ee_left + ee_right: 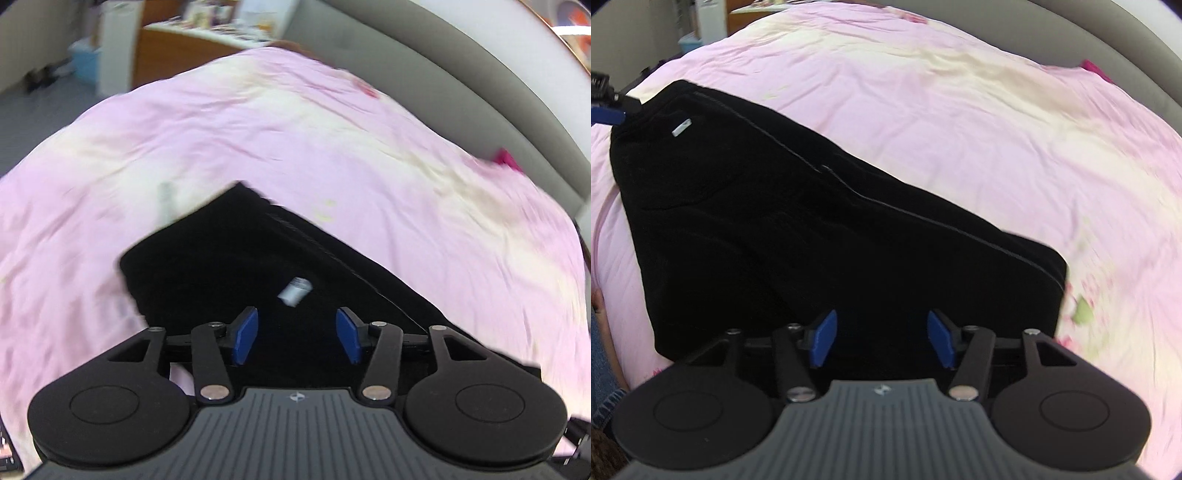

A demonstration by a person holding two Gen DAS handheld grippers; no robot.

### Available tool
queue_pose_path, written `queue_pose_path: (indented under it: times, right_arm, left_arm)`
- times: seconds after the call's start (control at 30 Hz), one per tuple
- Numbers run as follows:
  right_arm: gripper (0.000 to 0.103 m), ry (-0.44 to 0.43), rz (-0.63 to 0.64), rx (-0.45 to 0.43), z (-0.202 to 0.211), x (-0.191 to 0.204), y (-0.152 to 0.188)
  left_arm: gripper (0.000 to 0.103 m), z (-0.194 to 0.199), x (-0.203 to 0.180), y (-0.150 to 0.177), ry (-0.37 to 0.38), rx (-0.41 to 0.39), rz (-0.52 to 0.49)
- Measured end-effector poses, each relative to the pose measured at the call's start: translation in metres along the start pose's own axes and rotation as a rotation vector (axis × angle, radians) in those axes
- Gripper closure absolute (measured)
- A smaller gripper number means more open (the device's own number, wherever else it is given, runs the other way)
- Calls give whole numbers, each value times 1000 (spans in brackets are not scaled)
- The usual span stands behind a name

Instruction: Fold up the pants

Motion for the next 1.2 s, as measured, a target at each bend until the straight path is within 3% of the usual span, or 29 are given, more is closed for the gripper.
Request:
queue_pose_path:
  times: [0.13, 0.3, 0.47, 0.63, 0.8, 0.97, 1.07, 1.2]
  right_arm:
    - [42, -45, 67, -14, -18, 17, -34]
    - [51, -25, 217, 5, -47, 32, -72]
    - [51, -21, 388, 67, -84, 40, -94]
    - [51, -49, 380, 113, -105, 36, -106]
    - [50, -79, 392, 158, -112, 33, -109]
    - [50, -88, 386, 184, -113, 29, -108]
    - [50, -84, 386, 185, -116, 31, -115]
    - [49, -81, 372, 183, -115, 38, -111]
  left_arm:
    - [42, -11, 46, -20, -25, 6, 139]
    - [41, -24, 91, -30, -70, 22, 273]
    - [35, -46, 111, -34, -3, 65, 416]
    - [34, -73, 125, -35, 76, 115, 548]
    - [32, -92, 126, -38, 126, 119, 573]
    - [58, -92, 124, -36, 132, 90, 508]
    - [67, -75, 113, -40, 177, 53, 480]
    - [70, -39, 77, -46, 246, -27, 378]
Point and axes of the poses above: each gripper's, at about its wrist camera, not at the fingertips, and z roughly against the way its jaws point, x to its left, y to its underside, the point moved 9 cm from there along -z, roughly the way its jaws point, and after that the axes turned 15 degrees about z, right-handed, at the moved point
